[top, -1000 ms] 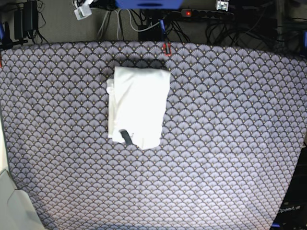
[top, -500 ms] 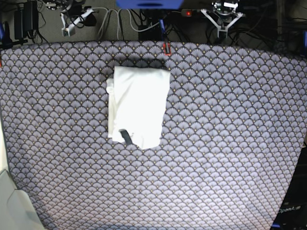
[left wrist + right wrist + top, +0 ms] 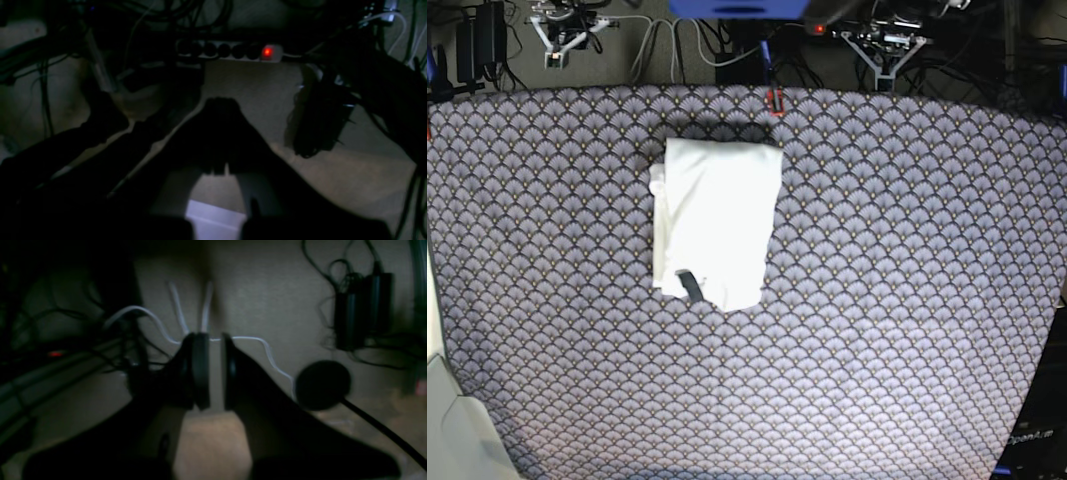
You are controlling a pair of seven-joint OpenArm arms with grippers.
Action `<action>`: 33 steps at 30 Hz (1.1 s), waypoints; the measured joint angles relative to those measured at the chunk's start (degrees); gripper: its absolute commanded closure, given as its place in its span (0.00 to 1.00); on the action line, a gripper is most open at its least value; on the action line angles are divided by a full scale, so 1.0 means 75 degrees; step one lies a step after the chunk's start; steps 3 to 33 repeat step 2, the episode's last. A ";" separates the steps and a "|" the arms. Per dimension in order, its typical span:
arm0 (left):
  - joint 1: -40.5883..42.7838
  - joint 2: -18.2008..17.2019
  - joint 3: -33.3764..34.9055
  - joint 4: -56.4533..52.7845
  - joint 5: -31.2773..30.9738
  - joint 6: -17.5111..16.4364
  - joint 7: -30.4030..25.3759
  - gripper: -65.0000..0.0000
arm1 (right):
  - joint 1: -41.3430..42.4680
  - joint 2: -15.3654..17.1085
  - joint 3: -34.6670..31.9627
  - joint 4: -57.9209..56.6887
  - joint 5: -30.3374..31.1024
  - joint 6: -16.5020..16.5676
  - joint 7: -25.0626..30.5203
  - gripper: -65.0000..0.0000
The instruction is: Fold the T-shirt properly
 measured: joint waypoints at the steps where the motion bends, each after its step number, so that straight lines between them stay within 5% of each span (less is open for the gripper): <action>1: 0.0000 0.0041 0.0003 -0.0041 0.0000 -0.0064 -0.0172 1.00 | -0.0020 -0.0052 0.0000 0.0000 0.0000 -0.0154 -0.0003 0.92; 33: 0.0003 0.0087 0.0003 -0.0099 0.0003 -0.0058 -0.0402 1.00 | -0.0035 -0.0122 0.0000 0.0000 -0.0003 -0.0277 -0.0009 0.92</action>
